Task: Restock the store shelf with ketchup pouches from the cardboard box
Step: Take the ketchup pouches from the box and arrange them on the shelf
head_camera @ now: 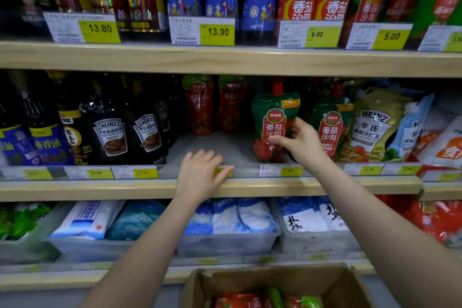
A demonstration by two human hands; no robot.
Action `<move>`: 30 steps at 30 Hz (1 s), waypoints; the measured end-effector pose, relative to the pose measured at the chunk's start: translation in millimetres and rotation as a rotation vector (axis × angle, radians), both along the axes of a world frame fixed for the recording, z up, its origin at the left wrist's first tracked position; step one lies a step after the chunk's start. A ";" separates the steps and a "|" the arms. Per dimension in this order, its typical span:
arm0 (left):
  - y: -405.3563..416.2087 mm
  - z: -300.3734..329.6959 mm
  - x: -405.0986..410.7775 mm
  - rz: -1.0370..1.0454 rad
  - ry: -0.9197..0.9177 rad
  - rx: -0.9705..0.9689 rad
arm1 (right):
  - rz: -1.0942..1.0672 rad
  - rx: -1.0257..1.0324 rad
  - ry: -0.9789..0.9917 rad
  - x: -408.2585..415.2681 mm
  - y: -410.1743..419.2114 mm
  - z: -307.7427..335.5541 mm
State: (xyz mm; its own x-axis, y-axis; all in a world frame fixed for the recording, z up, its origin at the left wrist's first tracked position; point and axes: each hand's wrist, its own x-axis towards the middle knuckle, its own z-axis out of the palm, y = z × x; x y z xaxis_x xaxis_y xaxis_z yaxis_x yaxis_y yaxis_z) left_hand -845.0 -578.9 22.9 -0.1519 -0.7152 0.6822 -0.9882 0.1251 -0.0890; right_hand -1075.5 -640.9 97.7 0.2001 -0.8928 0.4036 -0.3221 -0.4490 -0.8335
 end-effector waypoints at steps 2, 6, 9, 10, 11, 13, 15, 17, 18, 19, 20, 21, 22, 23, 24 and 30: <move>-0.1 -0.9 0.2 -0.013 -0.010 -0.020 | -0.021 0.047 -0.016 3.7 -8.4 -5.8; -1.5 -2.6 0.2 -0.023 -0.006 -0.056 | -0.039 0.132 -0.027 8.6 -16.8 -13.3; -2.7 -3.7 -0.1 -0.023 -0.005 -0.061 | -0.045 0.157 0.012 8.6 -16.7 -15.4; -2.8 -3.8 -0.3 -0.025 -0.003 -0.064 | -0.065 0.156 0.041 8.7 -14.6 -15.4; -2.7 -4.0 -0.3 -0.026 0.000 -0.065 | -0.103 0.145 0.079 9.2 -12.1 -16.1; -2.0 -5.1 -0.1 -0.022 0.003 -0.068 | -0.224 0.119 0.186 11.9 -4.6 -18.6; -1.5 -4.4 -0.5 -0.019 0.007 -0.073 | -0.317 0.115 0.296 16.4 1.2 -20.5; -0.9 -3.6 -0.6 -0.027 0.016 -0.080 | -0.347 0.139 0.325 21.9 0.7 -21.9; -0.5 -3.6 -0.6 -0.031 0.017 -0.086 | -0.354 0.154 0.306 24.7 -0.5 -22.5; -0.2 -3.8 -0.5 -0.033 0.017 -0.089 | -0.360 0.165 0.279 27.5 -2.2 -23.0; 0.0 -3.9 -0.4 -0.032 0.017 -0.088 | -0.362 0.171 0.254 30.4 -4.5 -23.6; 0.0 -4.3 -0.2 -0.028 0.018 -0.087 | -0.361 0.174 0.238 33.3 -7.6 -23.9; -0.1 -4.7 -0.1 -0.024 0.018 -0.087 | -0.360 0.178 0.228 35.9 -11.4 -24.3; -0.4 -4.8 -0.2 -0.021 0.018 -0.088 | -0.359 0.184 0.223 38.2 -16.0 -24.1; -0.3 -4.9 -0.3 -0.021 0.020 -0.092 | -0.357 0.192 0.219 40.3 -20.9 -23.7; -1.1 -5.1 -1.1 -0.022 0.023 -0.123 | -0.352 0.220 0.176 46.0 -46.3 -22.9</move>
State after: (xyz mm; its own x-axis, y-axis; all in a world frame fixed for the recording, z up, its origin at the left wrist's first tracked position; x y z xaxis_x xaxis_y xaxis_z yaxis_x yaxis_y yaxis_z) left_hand -846.2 -580.1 17.8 -0.1499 -0.6225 0.7682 -0.9873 0.1359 -0.0824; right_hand -1029.4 -687.1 74.9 -0.0829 -0.9795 0.1835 -0.5690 -0.1046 -0.8157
